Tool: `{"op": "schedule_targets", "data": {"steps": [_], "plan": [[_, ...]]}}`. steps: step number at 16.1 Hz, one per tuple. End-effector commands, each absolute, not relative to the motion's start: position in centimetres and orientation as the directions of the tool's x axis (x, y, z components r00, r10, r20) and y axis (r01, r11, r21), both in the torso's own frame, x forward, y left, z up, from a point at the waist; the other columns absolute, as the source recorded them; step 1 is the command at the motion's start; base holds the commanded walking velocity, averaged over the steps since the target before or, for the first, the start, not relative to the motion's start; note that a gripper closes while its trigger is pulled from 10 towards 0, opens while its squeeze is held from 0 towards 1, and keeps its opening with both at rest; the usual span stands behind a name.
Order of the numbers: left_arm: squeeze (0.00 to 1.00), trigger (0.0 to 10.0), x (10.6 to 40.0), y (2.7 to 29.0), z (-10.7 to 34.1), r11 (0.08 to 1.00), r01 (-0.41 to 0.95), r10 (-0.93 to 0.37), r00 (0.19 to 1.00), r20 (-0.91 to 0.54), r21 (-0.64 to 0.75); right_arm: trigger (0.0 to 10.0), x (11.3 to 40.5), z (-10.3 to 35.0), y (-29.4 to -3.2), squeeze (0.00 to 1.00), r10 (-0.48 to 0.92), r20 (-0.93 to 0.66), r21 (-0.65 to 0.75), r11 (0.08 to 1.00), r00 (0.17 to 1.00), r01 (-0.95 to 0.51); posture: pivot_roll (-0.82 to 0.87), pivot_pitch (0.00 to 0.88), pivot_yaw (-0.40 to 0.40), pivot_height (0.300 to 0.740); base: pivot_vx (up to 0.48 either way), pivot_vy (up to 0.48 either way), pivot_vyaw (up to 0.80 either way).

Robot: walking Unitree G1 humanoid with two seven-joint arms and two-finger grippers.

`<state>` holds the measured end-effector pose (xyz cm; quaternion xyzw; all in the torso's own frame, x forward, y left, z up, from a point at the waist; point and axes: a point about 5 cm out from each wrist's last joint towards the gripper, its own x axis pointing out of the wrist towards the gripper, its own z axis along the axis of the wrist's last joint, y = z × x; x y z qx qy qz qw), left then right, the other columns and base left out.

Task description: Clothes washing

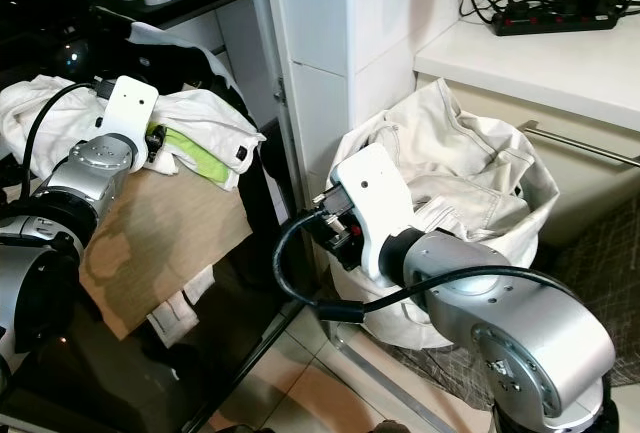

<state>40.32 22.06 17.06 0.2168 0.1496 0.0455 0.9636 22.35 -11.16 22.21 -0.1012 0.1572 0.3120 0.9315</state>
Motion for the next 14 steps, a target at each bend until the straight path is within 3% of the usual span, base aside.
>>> {"op": "schedule_targets", "data": {"steps": [1,14], "plan": [[0.00,0.0,39.97,22.85,16.51,0.905,-0.042,0.179,0.940,-0.291,0.423,10.0,22.22,22.74,-11.15,0.00,0.557,-0.345,-0.105,0.777,0.755,-0.621,-0.31,0.010,0.126,0.740,0.000,0.000,0.00],[0.00,0.0,39.85,23.60,16.69,0.915,-0.110,0.232,0.931,-0.283,0.389,10.0,22.24,22.83,-11.44,0.00,0.539,-0.354,-0.108,0.788,0.765,-0.606,-0.32,0.011,0.120,0.740,0.000,0.000,0.00]]}}
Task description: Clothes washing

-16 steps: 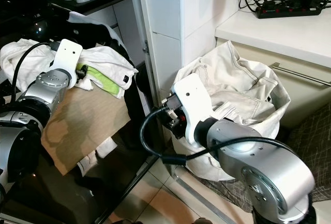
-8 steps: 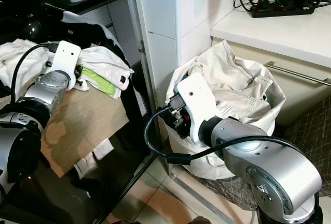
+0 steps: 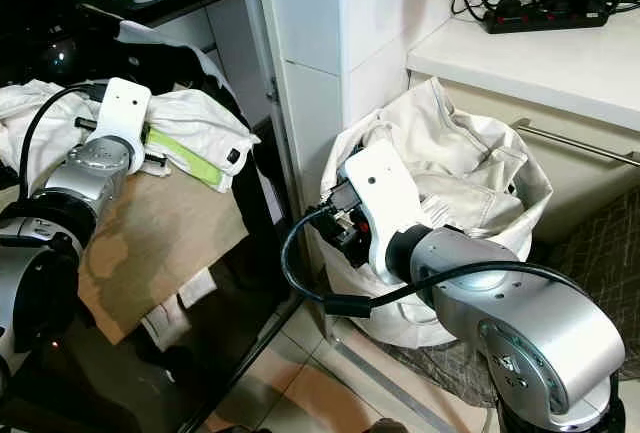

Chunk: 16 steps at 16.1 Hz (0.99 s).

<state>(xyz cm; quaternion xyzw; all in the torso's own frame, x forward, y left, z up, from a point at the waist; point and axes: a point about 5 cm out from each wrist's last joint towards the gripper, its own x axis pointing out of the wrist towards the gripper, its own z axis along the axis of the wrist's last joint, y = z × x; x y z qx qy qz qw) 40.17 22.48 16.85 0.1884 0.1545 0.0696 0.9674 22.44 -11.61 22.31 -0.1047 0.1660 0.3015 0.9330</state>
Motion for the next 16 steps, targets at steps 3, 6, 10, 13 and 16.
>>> {"op": "schedule_targets", "data": {"steps": [3,6,10,13,16], "plan": [[0.00,0.0,40.7,25.0,21.1,0.877,-0.277,0.346,0.931,-0.117,0.392,10.0,22.7,22.9,-11.6,0.00,0.519,-0.343,-0.117,0.804,0.783,-0.583,-0.31,0.000,0.126,0.740,0.000,0.000,0.00],[0.00,0.0,41.2,26.1,29.2,0.784,-0.447,0.419,0.893,0.164,0.431,10.0,23.3,23.3,-11.8,0.00,0.499,-0.319,-0.126,0.820,0.806,-0.558,-0.31,0.000,0.137,0.740,0.000,0.000,0.00],[0.00,0.0,40.2,26.9,37.0,0.576,-0.602,0.422,0.798,0.430,0.553,10.0,23.5,23.3,-11.6,0.00,0.494,-0.298,-0.124,0.828,0.817,-0.546,-0.29,0.000,0.163,0.740,0.000,0.000,0.00],[0.00,10.0,40.9,27.1,28.2,0.674,-0.354,0.411,0.909,0.069,0.648,10.0,23.2,22.8,-11.0,0.00,0.513,-0.315,-0.115,0.815,0.799,-0.568,-0.30,0.000,0.157,0.740,0.000,0.000,0.00],[1.00,10.0,40.1,27.7,22.6,0.806,-0.326,0.446,0.883,-0.144,0.493,10.0,22.9,22.7,-11.0,0.00,0.516,-0.331,-0.126,0.805,0.790,-0.579,-0.33,0.000,0.159,0.740,0.000,0.000,0.00]]}}
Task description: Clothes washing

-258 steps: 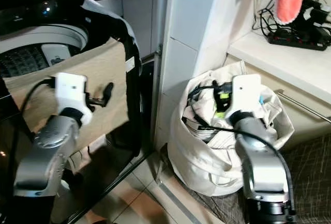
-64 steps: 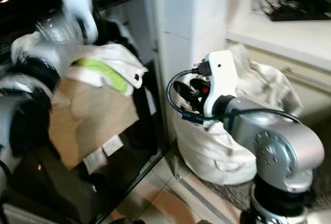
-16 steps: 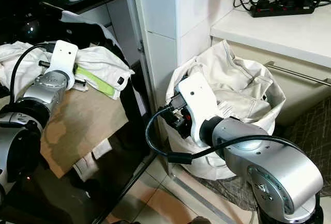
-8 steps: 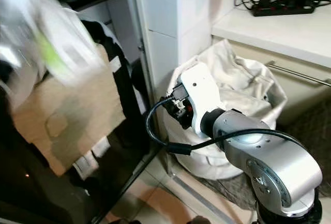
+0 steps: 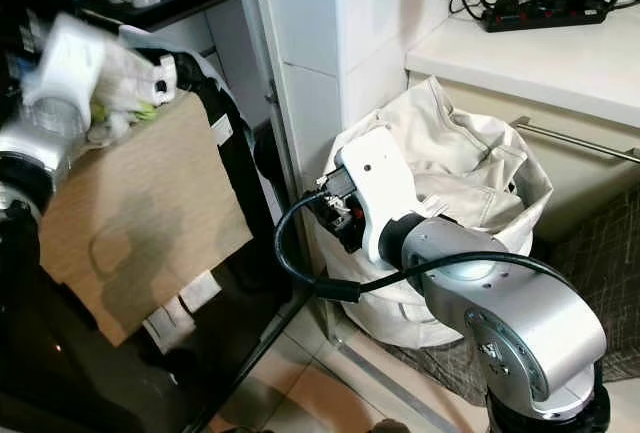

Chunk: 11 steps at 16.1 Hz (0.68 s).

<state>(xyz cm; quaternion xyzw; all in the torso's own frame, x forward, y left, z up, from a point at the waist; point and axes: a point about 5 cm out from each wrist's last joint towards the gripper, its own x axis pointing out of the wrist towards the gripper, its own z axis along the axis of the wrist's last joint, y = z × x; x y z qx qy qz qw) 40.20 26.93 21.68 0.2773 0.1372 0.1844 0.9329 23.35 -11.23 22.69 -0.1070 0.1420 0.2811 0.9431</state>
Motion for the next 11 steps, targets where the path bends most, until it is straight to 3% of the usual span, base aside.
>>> {"op": "schedule_targets", "data": {"steps": [1,7,10,11], "plan": [[1.00,10.0,39.9,28.0,21.8,0.826,-0.335,0.453,0.873,-0.179,0.453,10.0,22.8,22.6,-11.1,0.00,0.512,-0.336,-0.129,0.806,0.790,-0.577,-0.33,0.000,0.156,0.740,0.000,0.000,0.00],[1.00,10.0,39.8,28.7,23.1,0.841,-0.394,0.469,0.872,-0.138,0.372,10.0,22.8,22.4,-11.0,0.00,0.521,-0.346,-0.130,0.797,0.780,-0.590,-0.31,0.000,0.154,0.740,0.000,0.000,0.00],[1.00,10.0,39.8,29.6,27.5,0.698,-0.549,0.559,0.819,0.130,0.459,10.0,23.2,22.6,-11.2,0.00,0.490,-0.330,-0.134,0.822,0.807,-0.554,-0.31,0.000,0.158,0.740,0.000,0.000,0.00],[0.00,10.0,39.6,29.7,29.1,0.619,-0.611,0.581,0.779,0.235,0.495,10.0,23.4,22.7,-11.3,0.00,0.482,-0.324,-0.133,0.829,0.814,-0.543,-0.31,0.000,0.161,0.740,0.000,0.000,0.00]]}}
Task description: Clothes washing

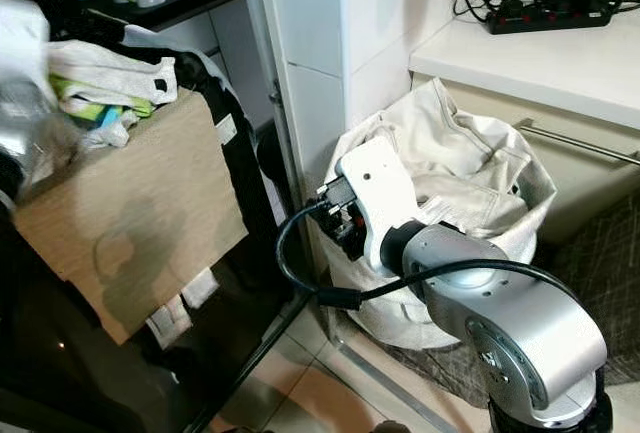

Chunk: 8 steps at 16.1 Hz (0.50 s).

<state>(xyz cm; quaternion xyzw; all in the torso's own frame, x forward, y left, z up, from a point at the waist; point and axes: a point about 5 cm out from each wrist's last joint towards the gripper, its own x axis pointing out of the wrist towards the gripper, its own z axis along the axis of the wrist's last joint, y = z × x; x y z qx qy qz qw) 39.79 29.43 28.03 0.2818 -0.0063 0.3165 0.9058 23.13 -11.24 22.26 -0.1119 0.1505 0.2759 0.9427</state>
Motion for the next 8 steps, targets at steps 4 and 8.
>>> {"op": "schedule_targets", "data": {"steps": [4,8], "plan": [[0.00,10.0,41.0,26.8,28.5,0.802,-0.440,0.431,0.895,0.117,0.405,10.0,23.4,22.4,-11.1,0.00,0.482,-0.325,-0.133,0.829,0.814,-0.544,-0.30,0.000,0.174,0.740,0.000,0.000,0.00],[0.00,10.0,42.3,21.3,25.8,0.983,-0.186,0.185,0.983,-0.008,-0.009,10.0,24.3,22.5,-11.6,0.00,0.387,-0.262,-0.138,0.891,0.884,-0.432,-0.26,0.000,0.188,0.740,0.000,0.000,0.00]]}}
